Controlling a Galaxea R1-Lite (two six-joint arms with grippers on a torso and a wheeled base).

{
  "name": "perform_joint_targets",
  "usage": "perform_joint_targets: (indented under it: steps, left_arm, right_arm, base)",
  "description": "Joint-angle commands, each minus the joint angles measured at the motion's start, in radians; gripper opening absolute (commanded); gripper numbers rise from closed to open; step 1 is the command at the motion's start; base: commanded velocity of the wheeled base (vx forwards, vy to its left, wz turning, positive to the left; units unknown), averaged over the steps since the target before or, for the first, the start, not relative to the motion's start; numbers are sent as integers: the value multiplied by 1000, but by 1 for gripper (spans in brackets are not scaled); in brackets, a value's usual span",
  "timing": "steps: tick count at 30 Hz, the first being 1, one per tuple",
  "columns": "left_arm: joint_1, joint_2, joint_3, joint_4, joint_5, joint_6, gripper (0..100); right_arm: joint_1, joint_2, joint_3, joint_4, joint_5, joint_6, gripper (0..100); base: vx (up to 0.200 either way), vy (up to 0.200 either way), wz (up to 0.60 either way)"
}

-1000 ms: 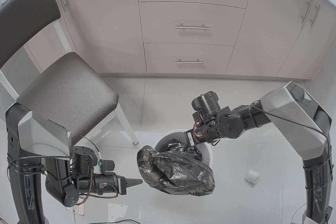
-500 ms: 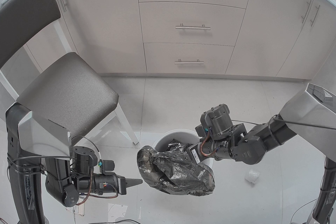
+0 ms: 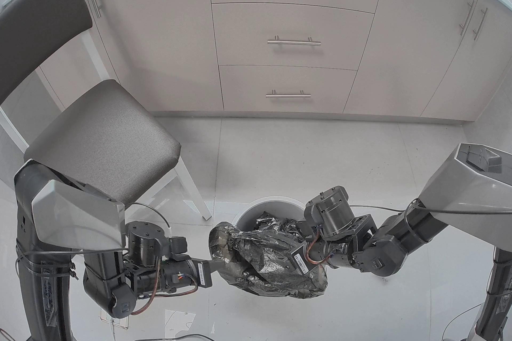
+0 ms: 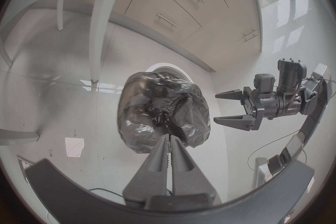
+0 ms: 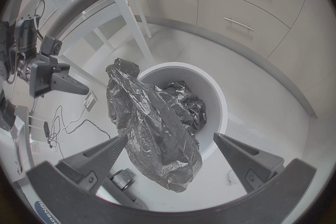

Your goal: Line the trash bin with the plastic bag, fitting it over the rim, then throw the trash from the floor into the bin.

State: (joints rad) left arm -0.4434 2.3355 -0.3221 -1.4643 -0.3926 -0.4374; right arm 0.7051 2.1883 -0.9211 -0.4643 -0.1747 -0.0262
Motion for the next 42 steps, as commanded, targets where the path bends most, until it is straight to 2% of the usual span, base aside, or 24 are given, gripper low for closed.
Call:
perform_joint_targets:
  steps: [1, 15, 20, 29, 30, 36, 42]
  left_arm:
    - [-81, -8, -21, -1, 46, -12, 0]
    - [-83, 34, -64, 7, 50, 0, 0]
    - [-116, 2, -57, 5, 176, -7, 0]
    - [-129, -4, -48, 12, 185, -12, 0]
    - [-127, -2, -43, 10, 187, -10, 100]
    - [-123, -2, -40, 2, 187, -9, 100]
    - [-93, 13, -86, 81, 264, 46, 100]
  right_arm:
    - [14, 7, 31, -47, -11, -5, 100]
    - [10, 119, -21, -99, -39, -15, 100]
    - [10, 116, -13, -100, -45, -14, 100]
    - [8, 113, -5, -102, -45, -12, 100]
    - [5, 114, -7, -102, -43, -12, 100]
    - [2, 114, -12, -102, -43, -12, 100]
    - [-10, 114, -41, -102, -43, -15, 100]
  base:
    - [0, 0, 0]
    - [0, 0, 0]
    - [0, 0, 0]
    - [0, 0, 0]
    - [0, 0, 0]
    - [0, 0, 0]
    - [0, 0, 0]
